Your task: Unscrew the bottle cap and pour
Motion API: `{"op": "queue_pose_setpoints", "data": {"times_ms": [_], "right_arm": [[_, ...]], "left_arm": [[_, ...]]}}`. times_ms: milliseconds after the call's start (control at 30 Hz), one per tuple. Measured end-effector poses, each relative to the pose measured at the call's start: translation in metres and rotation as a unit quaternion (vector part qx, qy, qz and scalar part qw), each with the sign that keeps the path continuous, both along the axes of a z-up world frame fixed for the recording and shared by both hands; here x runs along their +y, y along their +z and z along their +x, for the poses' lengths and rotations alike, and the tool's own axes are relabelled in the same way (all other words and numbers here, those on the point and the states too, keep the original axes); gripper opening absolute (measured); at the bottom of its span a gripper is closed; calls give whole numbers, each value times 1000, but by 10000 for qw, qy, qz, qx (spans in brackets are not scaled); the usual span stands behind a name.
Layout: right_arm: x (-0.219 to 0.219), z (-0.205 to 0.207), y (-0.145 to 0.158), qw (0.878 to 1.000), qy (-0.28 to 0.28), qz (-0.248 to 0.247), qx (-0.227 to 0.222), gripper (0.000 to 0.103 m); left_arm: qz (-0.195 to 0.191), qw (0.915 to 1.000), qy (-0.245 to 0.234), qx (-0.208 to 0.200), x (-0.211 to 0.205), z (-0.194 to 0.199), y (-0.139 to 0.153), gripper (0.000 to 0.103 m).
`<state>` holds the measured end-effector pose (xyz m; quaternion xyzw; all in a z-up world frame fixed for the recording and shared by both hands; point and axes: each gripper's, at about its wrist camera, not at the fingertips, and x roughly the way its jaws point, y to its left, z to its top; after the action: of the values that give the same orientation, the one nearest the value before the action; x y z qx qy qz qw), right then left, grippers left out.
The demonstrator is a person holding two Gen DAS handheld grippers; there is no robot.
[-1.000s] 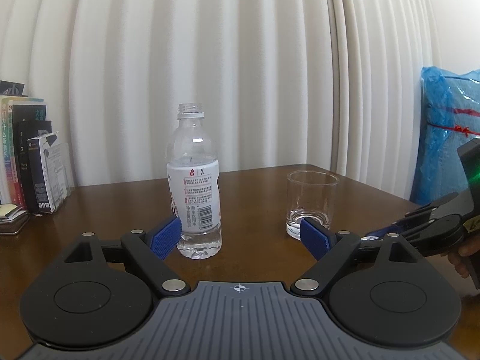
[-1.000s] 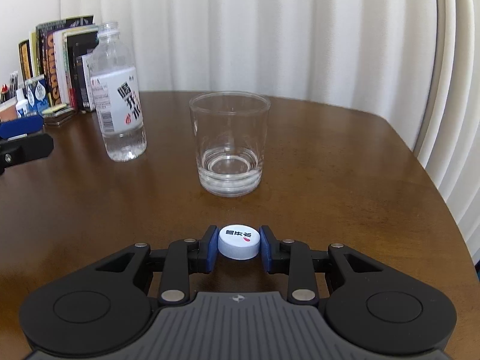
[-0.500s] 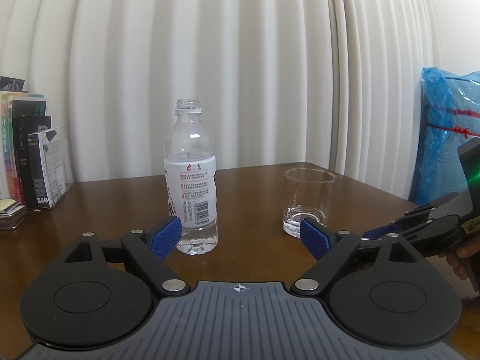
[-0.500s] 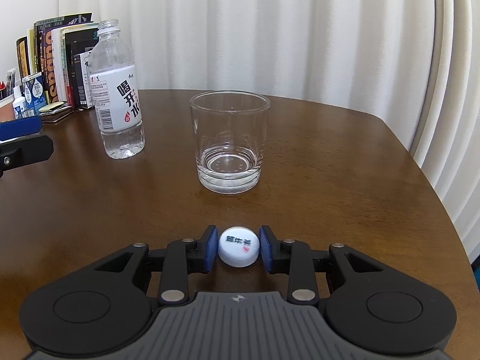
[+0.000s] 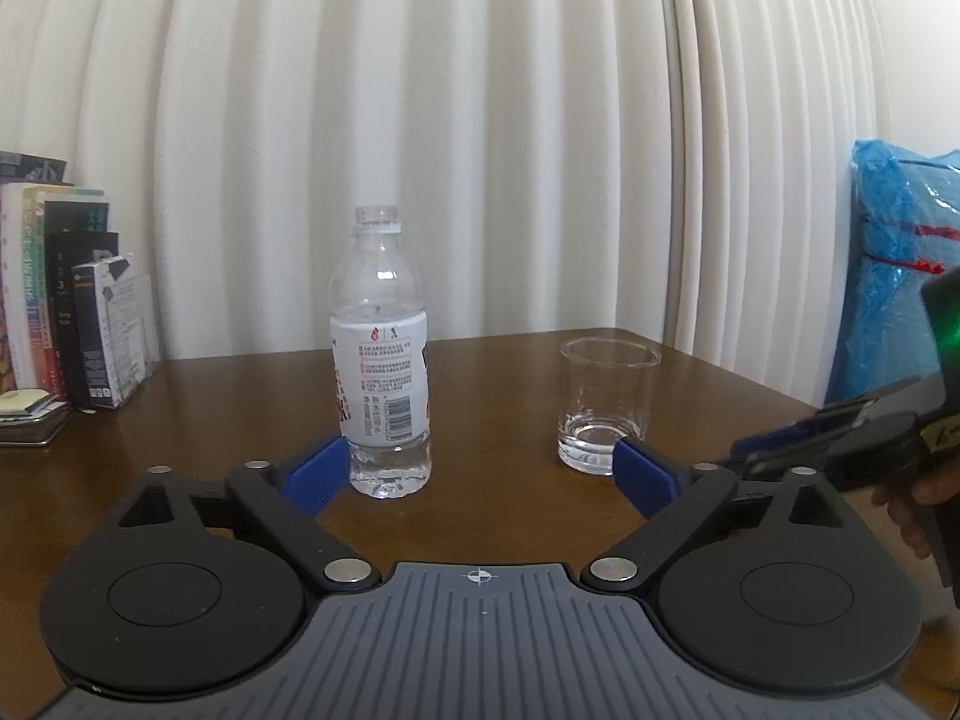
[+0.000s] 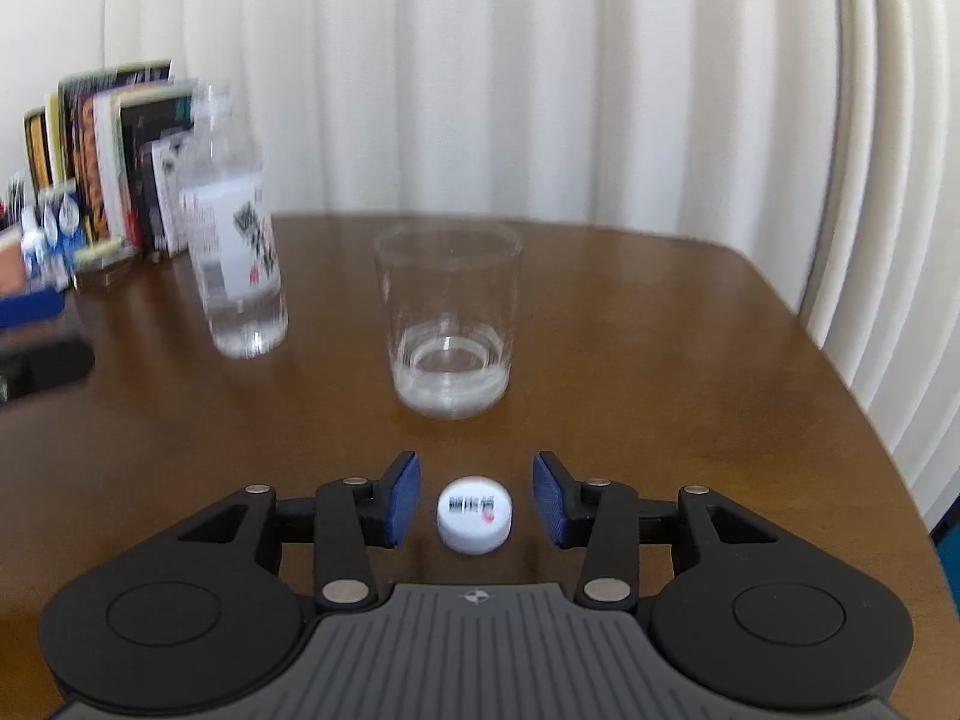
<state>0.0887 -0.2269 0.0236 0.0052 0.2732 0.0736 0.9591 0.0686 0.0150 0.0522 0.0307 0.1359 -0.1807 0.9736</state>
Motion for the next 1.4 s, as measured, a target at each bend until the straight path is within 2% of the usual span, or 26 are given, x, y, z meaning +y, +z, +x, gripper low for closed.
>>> {"op": "queue_pose_setpoints", "data": {"times_ms": [133, 233, 300, 467, 733, 867, 1133, 1400], "right_arm": [[3, -17, 17, 9994, -54, -15, -335, 57], [10, -33, 23, 9985, -99, -97, -534, 64], [16, -46, 24, 9972, -188, -134, -709, 78], [25, -82, 24, 9905, -515, -17, -1279, 103], [29, -120, 8, 9805, -765, 30, -1811, 103], [31, -135, -4, 9763, -727, 8, -2037, 103], [28, -154, -24, 9647, -923, 172, -2459, 103], [28, -165, -34, 9566, -644, 306, -2824, 103]], "left_arm": [[-60, 9998, 182, -95, -4, -14, 7, 103], [-71, 9995, 285, -110, -9, -25, 10, 103], [-44, 9993, 362, -122, -13, -33, 11, 103], [-53, 9981, 588, -180, -23, -60, 6, 103], [35, 9962, 760, -413, -36, -96, -13, 103], [-20, 9956, 828, -436, -36, -102, -22, 103], [-25, 9919, 1035, -732, -37, -114, -35, 103], [-212, 9880, 1273, -845, -32, -113, -46, 103]]}}
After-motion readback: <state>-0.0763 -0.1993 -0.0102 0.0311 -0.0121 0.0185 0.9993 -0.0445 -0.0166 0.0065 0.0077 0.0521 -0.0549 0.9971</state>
